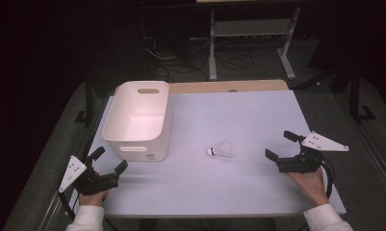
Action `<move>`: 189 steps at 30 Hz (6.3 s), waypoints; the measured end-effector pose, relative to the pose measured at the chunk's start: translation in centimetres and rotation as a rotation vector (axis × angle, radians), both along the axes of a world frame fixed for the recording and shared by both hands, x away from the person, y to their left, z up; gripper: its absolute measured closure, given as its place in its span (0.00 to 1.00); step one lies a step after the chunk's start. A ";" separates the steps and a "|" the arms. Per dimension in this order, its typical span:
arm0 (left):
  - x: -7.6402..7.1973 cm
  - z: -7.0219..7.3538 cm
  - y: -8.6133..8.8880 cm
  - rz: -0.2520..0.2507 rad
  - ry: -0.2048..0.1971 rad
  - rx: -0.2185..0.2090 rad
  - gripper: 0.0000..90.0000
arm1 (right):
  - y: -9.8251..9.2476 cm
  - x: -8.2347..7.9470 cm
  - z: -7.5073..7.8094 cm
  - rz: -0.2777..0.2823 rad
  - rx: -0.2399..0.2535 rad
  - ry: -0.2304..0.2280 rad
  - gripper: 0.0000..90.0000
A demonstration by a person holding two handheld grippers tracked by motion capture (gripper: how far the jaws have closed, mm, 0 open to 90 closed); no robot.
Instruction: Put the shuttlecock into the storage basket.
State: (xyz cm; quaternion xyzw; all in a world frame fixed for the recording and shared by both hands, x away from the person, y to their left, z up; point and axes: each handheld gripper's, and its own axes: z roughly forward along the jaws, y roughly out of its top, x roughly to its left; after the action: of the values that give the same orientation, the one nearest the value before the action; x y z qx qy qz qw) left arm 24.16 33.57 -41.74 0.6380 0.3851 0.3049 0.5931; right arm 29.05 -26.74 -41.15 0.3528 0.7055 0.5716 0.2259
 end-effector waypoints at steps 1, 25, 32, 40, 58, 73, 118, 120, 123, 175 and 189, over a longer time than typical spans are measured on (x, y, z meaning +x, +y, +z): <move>0.0 0.0 0.0 0.000 0.000 0.000 0.00 | -0.1 0.0 -0.1 -0.001 0.007 0.008 0.00; -0.3 1.3 -0.7 -0.006 -0.040 0.018 0.00 | 0.1 -0.2 0.0 0.007 -0.017 0.015 0.00; -0.2 1.8 -0.9 -0.016 -0.047 0.036 0.00 | 0.1 -0.3 0.0 0.012 -0.011 0.024 0.00; 0.2 3.7 -1.2 -0.042 -0.068 0.044 0.00 | 0.1 -0.3 -0.1 0.018 -0.013 0.032 0.00; 1.9 6.5 -2.1 -0.104 -0.047 0.095 0.00 | 0.2 -0.4 -0.1 0.028 -0.017 0.038 0.00; 3.9 8.0 -4.2 -0.232 0.003 0.196 0.00 | 0.3 -0.4 -0.1 0.034 -0.022 0.034 0.00; 7.7 10.8 -10.6 -0.480 0.186 0.397 0.00 | -0.1 -1.1 0.0 0.030 -0.013 0.021 0.00; 7.9 11.0 -10.9 -0.486 0.190 0.405 0.00 | -0.1 -1.1 -0.1 0.030 -0.010 0.022 0.00; 8.1 11.0 -11.5 -0.501 0.197 0.436 0.00 | -0.1 -1.1 -0.1 0.030 -0.009 0.029 0.00; 11.0 11.1 -19.4 -0.638 0.298 0.641 0.00 | -0.7 -1.7 -0.2 0.035 -0.001 0.029 0.00; 11.7 10.2 -20.7 -0.656 0.333 0.699 0.00 | -0.8 -1.8 -0.2 0.039 0.003 0.026 0.00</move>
State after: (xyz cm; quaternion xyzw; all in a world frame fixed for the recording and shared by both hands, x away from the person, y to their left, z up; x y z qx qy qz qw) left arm 35.89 12.85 -31.57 0.9256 0.1287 0.1074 0.3393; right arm 27.27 -27.53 -41.33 0.3467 0.7142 0.5724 0.2050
